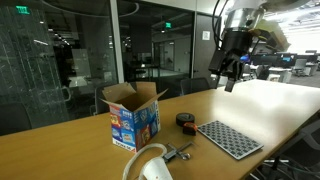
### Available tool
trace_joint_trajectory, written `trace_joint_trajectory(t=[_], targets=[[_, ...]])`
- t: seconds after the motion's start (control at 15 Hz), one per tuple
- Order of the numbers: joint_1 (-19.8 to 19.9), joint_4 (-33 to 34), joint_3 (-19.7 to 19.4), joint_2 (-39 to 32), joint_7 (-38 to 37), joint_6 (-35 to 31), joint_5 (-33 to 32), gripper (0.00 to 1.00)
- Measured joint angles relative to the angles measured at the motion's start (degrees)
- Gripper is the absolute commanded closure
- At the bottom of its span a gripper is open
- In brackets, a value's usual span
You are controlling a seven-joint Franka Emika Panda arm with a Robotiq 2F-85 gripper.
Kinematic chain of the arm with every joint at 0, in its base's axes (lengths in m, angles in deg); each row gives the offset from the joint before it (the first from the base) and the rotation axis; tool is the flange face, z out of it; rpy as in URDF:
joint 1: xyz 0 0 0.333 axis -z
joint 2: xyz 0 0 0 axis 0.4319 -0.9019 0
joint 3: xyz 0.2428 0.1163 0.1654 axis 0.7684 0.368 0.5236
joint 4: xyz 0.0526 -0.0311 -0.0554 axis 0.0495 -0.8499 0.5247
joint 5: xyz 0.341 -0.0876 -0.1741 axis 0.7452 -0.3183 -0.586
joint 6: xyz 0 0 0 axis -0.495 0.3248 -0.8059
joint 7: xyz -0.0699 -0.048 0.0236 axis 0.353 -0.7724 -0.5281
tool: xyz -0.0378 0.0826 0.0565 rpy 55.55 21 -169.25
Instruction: Pick up the cup and put it in the box
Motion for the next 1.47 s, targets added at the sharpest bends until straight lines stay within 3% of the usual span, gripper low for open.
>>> trace_joint_trajectory(t=[0.6, 0.93, 1.13, 1.47], targets=[[-11.9, -8.0, 2.9, -8.4, 11.3, -24.6, 13.9, 0.00], [-18.5, -8.1, 6.4, -18.8, 11.6, -36.7, 30.3, 0.00], [-19.5, -6.8, 10.0, -26.4, 12.5, -41.6, 37.4, 0.00], [-17.9, -4.0, 14.3, -40.1, 15.0, -48.6, 40.1, 0.00]])
